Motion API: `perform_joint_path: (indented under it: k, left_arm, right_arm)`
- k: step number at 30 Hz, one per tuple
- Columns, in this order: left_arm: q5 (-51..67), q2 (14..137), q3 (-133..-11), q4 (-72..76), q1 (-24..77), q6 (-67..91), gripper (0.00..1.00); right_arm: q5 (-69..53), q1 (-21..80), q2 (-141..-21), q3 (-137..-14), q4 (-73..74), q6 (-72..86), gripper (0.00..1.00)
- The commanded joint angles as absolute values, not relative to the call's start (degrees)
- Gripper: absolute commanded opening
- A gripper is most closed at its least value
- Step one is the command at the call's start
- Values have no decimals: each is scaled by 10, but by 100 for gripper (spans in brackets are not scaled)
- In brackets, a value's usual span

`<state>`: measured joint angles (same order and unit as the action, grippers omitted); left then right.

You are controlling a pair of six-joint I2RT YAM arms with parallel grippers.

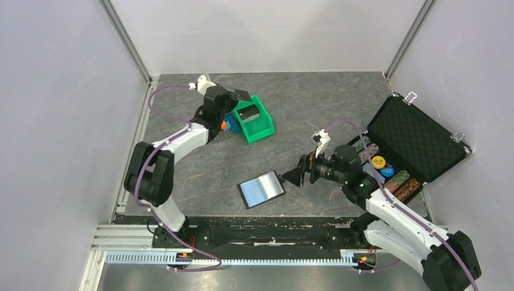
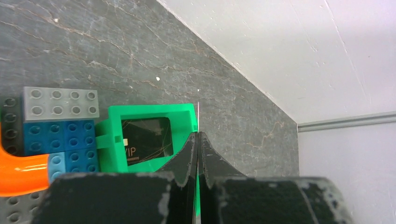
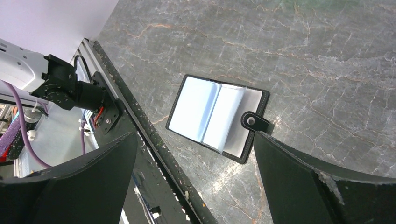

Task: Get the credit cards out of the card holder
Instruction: Place the credit card in the storage box.

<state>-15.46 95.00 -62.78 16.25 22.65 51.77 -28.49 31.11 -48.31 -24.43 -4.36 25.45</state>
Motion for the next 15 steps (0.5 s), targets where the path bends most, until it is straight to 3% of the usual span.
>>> perform_joint_path:
  k: [1,15]
  left_arm:
    - [-155,1000,-667,211,226,565,2]
    - [-177,1062,-657,225,226,601,2]
  right_arm:
    - [-276,307,-503,-276,-46,239,98]
    - [-278,304,-543,-284,-58,243,98]
